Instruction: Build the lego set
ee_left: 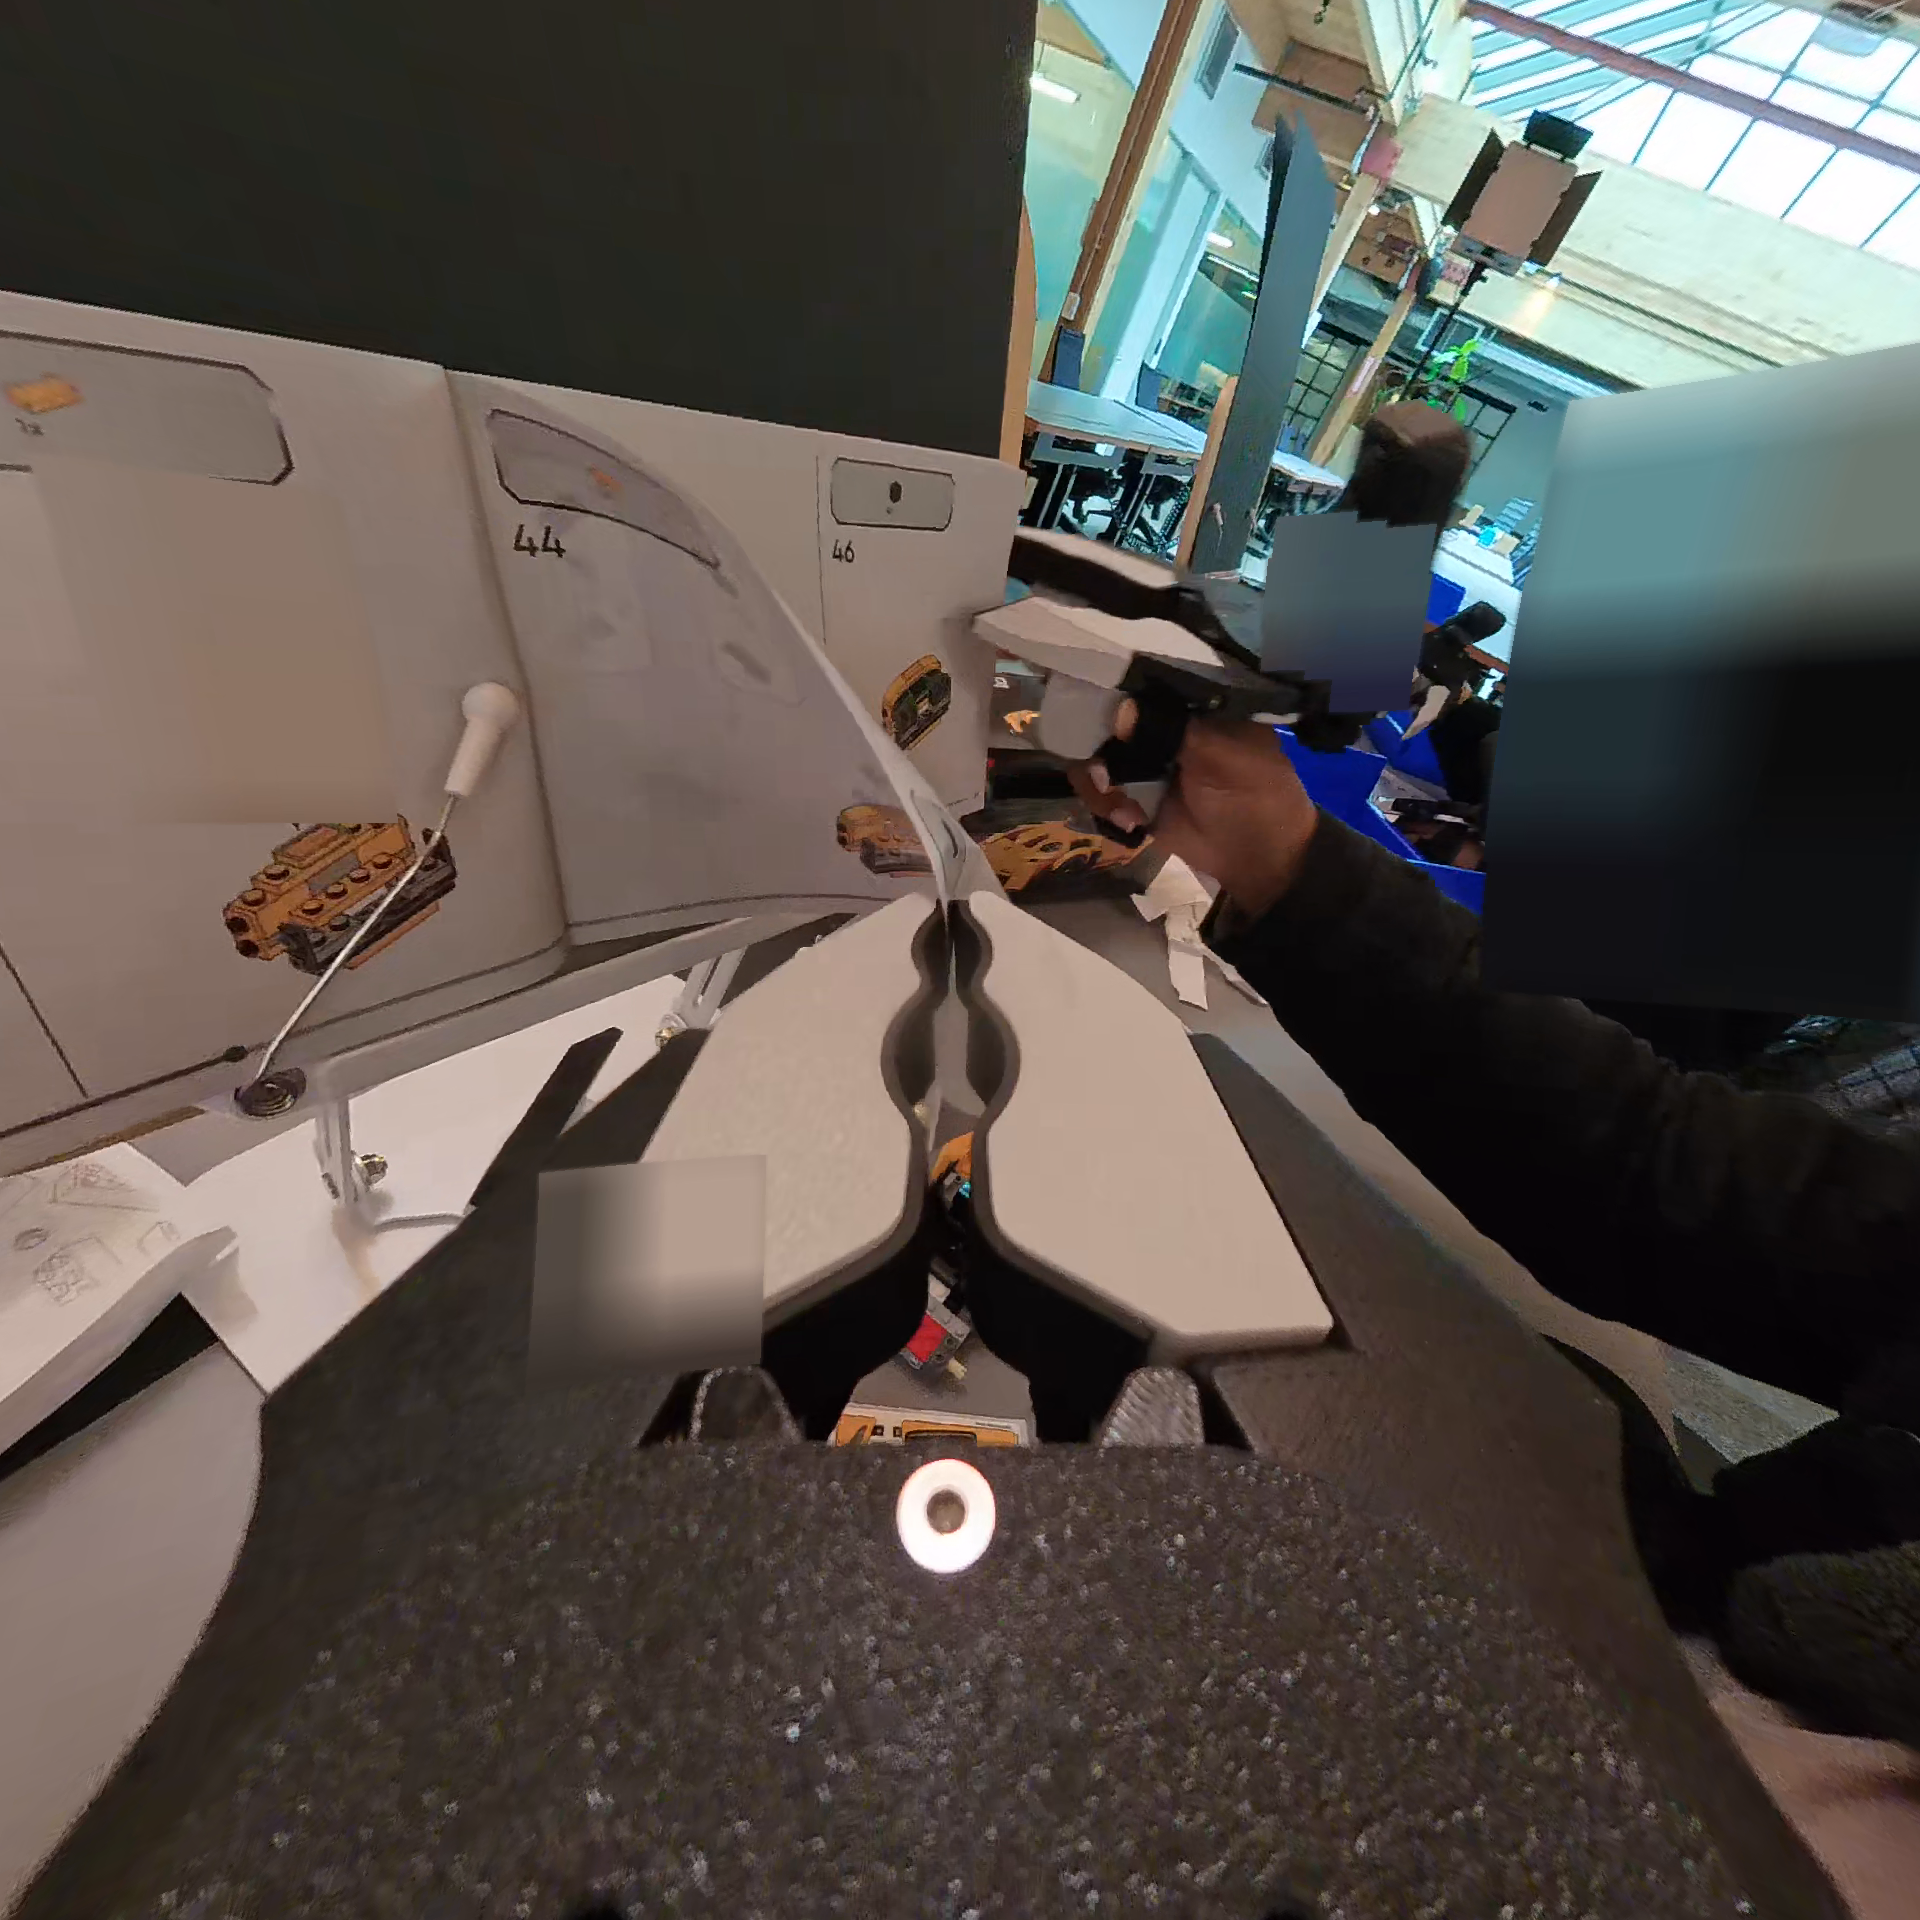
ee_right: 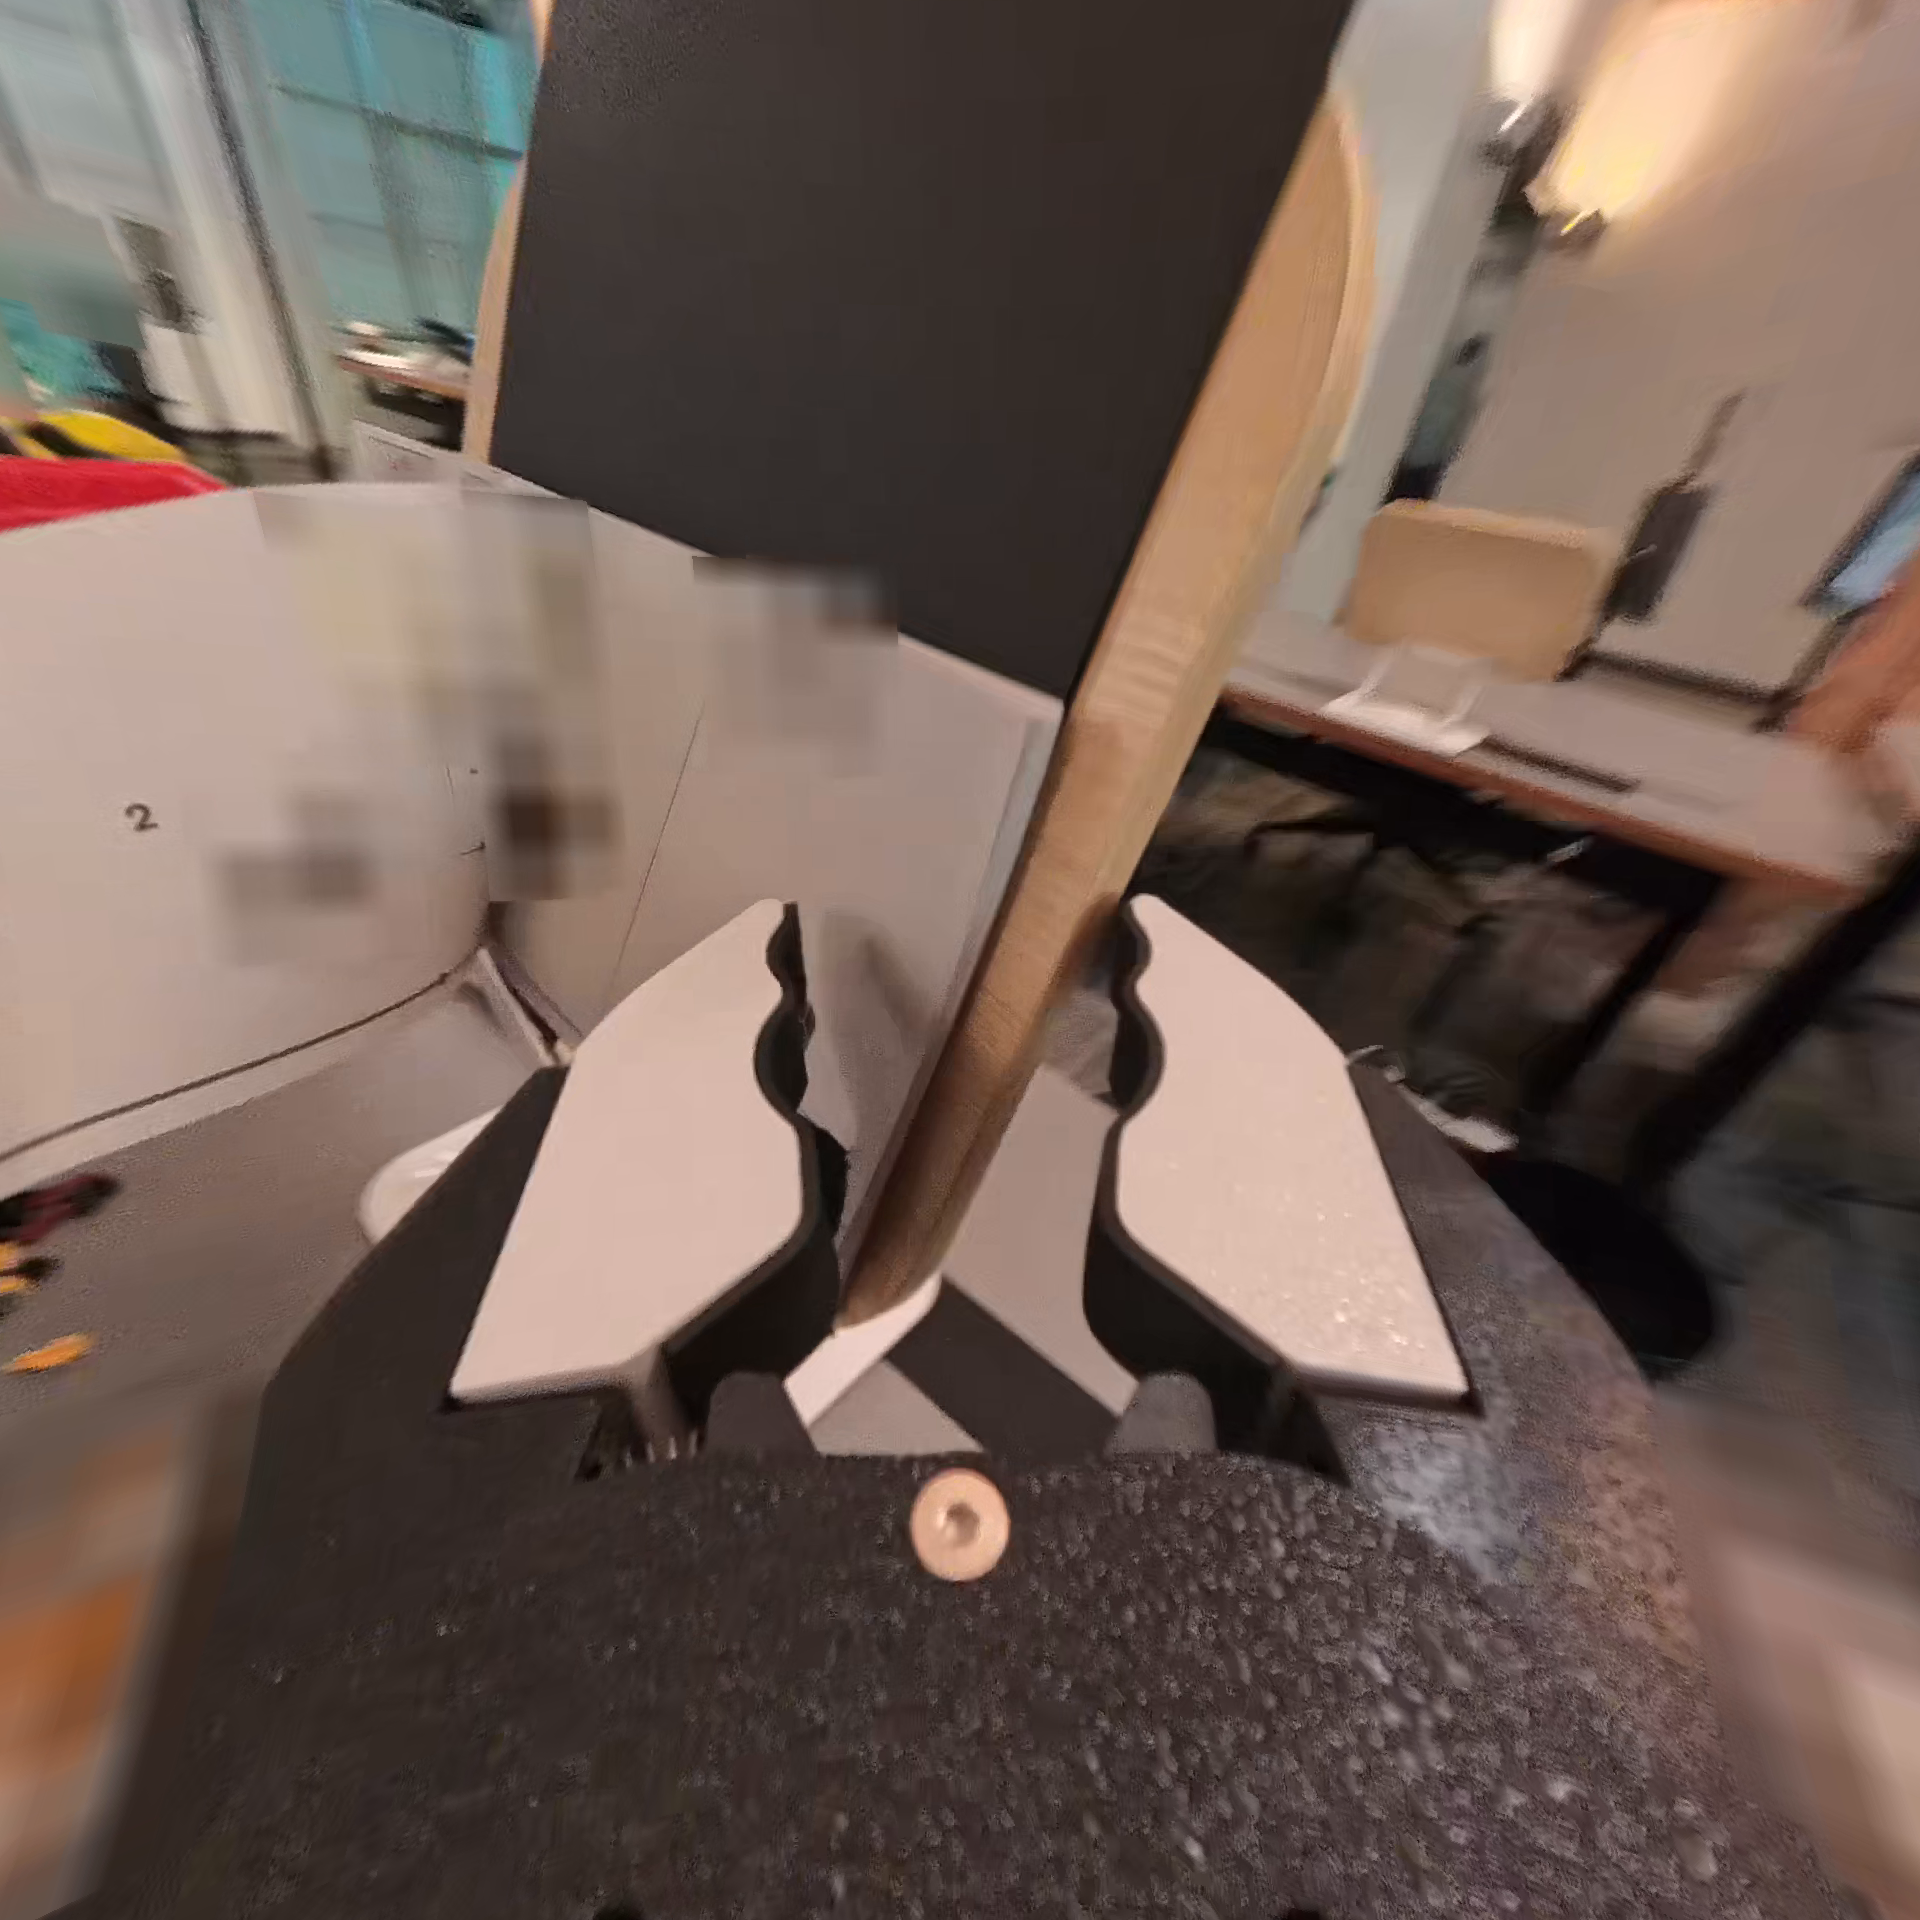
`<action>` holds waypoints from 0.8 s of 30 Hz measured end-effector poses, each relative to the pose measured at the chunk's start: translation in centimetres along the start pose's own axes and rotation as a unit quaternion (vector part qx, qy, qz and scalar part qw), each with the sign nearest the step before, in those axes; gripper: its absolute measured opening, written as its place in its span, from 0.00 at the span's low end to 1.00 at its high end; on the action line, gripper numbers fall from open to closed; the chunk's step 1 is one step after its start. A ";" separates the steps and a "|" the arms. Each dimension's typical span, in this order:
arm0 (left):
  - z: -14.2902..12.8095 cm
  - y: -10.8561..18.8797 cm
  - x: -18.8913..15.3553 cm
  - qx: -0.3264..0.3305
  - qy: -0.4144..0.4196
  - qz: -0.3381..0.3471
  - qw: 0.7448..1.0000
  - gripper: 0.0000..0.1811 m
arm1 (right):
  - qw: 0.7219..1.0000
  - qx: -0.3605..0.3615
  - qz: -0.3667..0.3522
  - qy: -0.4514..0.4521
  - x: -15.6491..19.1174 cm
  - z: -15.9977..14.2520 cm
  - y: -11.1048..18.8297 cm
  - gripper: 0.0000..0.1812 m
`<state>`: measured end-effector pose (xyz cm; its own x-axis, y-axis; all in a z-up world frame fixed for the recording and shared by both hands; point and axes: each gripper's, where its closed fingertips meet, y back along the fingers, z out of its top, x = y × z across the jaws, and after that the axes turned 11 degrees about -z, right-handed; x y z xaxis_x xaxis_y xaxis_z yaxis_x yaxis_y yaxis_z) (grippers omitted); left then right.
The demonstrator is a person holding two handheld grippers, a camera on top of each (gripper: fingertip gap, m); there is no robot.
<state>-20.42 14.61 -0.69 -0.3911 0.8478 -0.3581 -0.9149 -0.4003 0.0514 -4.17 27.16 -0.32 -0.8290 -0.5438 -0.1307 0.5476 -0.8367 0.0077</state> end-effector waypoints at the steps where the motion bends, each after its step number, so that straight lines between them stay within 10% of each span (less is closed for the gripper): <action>1: 0.0 0.0 0.0 0.000 0.002 -0.002 1.000 0.00 | 0.999 -0.015 -0.031 0.026 -0.2 0.8 1.1 0.33; 7: 0.6 -0.8 -1.1 -0.002 -0.005 -0.021 1.000 0.00 | 0.982 -0.012 0.006 0.187 9.0 -0.6 6.3 0.34; 17: 0.5 -2.0 -1.7 0.005 -0.012 -0.021 1.000 0.00 | 0.974 0.047 -0.097 0.199 3.7 -5.7 1.0 0.19; 24: 0.5 -2.0 -1.3 0.002 0.002 -0.020 1.000 0.00 | 0.979 0.071 -0.065 0.180 3.4 -6.0 -0.5 0.31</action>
<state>-18.11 14.47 0.11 -0.3535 0.8622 -0.3628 -0.9304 -0.3642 0.0411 -6.56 26.17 -6.72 -0.7829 -0.3964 -0.4796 0.3983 -0.9114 0.1031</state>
